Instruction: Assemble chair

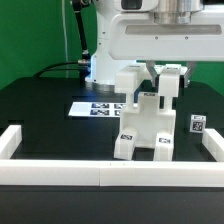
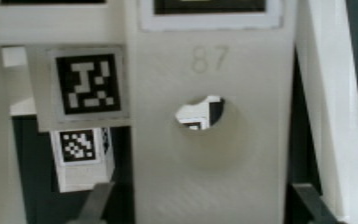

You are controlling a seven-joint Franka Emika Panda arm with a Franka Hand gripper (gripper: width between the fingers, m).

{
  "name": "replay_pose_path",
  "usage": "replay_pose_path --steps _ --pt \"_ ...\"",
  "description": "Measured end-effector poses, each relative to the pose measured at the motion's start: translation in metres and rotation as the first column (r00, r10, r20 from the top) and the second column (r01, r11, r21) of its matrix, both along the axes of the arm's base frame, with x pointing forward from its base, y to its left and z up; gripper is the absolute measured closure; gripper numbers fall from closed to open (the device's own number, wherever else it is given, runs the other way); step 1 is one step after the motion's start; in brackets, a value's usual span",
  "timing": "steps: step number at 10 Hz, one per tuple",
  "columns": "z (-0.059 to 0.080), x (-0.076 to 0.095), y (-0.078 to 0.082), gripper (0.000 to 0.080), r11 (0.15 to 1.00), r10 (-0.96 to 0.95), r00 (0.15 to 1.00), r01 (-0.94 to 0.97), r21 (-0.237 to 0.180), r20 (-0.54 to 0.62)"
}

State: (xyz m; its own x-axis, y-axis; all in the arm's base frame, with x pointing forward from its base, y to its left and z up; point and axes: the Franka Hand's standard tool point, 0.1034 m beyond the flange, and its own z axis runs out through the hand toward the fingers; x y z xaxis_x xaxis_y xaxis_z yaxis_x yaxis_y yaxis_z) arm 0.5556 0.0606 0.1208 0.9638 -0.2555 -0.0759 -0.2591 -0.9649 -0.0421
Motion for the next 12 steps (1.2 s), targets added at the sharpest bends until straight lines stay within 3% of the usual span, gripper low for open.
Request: replay_pose_path --steps 12 --pt "-0.0006 -0.0036 0.0058 0.0511 1.000 0.024 0.998 -0.024 -0.003 0.050"
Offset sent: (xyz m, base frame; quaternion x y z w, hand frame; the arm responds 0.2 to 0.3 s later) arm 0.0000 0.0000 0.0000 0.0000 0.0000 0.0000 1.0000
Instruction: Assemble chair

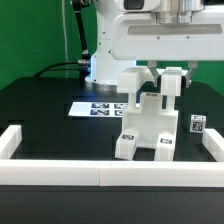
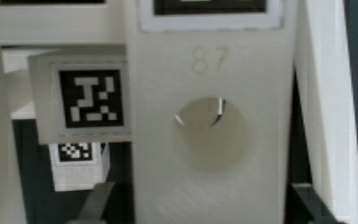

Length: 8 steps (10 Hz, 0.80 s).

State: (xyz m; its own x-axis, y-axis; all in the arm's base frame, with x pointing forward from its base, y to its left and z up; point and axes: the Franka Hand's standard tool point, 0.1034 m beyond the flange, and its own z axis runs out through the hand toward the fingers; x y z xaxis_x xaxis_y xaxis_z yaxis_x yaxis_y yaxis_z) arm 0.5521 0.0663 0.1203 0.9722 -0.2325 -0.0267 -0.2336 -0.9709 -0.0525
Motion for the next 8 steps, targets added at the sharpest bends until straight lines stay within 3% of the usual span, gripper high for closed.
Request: replay_pose_path --steps 2,8 --pt "-0.003 -0.001 0.000 0.0511 1.000 0.003 1.000 -0.003 -0.002 -0.003" --pt "-0.028 -0.007 -0.006 0.0511 1.000 -0.001 0.999 0.000 -0.018 -0.037"
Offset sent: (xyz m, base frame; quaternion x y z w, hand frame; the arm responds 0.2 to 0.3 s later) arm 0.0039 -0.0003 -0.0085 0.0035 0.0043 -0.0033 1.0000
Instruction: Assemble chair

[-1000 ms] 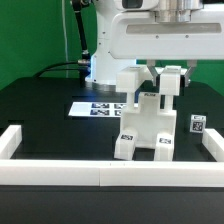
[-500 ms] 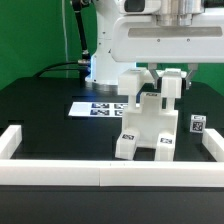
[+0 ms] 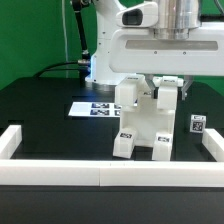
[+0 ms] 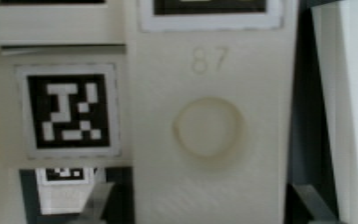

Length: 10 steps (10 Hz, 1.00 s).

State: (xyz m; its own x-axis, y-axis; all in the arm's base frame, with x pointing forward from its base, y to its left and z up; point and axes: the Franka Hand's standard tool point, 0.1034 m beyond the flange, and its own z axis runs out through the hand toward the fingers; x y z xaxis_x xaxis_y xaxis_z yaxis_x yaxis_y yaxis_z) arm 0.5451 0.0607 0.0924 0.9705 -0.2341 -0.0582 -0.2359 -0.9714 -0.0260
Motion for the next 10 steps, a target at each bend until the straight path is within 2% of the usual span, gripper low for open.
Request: replay_pose_path --steps 5,10 --pt "-0.018 -0.005 -0.006 0.0511 1.000 0.009 1.000 -0.009 -0.011 -0.026" --pt "-0.018 0.007 -0.009 0.0511 1.000 0.026 1.000 -0.026 -0.015 0.002"
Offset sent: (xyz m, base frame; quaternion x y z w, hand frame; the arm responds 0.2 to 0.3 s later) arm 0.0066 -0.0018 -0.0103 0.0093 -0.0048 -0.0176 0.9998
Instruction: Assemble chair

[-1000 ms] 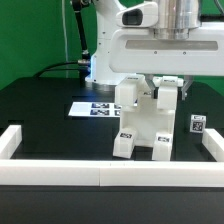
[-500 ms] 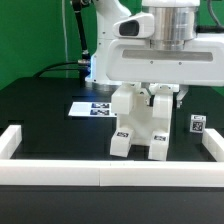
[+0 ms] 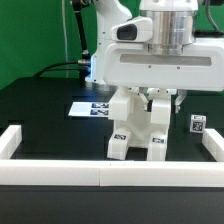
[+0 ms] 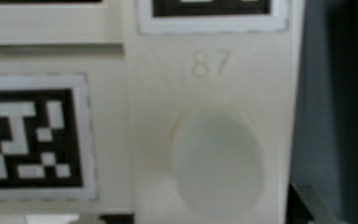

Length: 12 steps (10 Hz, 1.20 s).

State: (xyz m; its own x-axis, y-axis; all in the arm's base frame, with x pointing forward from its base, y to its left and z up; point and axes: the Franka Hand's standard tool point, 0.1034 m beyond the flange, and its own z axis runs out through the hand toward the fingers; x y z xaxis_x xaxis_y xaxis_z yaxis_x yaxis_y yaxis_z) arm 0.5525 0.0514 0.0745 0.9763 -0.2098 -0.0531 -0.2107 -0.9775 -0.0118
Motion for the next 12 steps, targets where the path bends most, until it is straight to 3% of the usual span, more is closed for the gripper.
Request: replay_pose_path --steps 4,5,6,8,12 --pt "0.0000 0.0065 -0.0001 0.0511 1.000 0.007 1.000 -0.007 -0.001 0.006" --pt "-0.0001 0.0064 -0.0001 0.0325 1.000 0.007 1.000 -0.007 -0.001 0.006" --pt "-0.0003 0.0063 -0.0002 0.0202 1.000 0.007 1.000 -0.007 -0.001 0.006" --pt "-0.0005 0.0062 -0.0002 0.0159 1.000 0.007 1.000 -0.007 -0.001 0.006" --pt "-0.0007 0.0062 -0.0002 0.0150 1.000 0.007 1.000 -0.007 -0.001 0.005"
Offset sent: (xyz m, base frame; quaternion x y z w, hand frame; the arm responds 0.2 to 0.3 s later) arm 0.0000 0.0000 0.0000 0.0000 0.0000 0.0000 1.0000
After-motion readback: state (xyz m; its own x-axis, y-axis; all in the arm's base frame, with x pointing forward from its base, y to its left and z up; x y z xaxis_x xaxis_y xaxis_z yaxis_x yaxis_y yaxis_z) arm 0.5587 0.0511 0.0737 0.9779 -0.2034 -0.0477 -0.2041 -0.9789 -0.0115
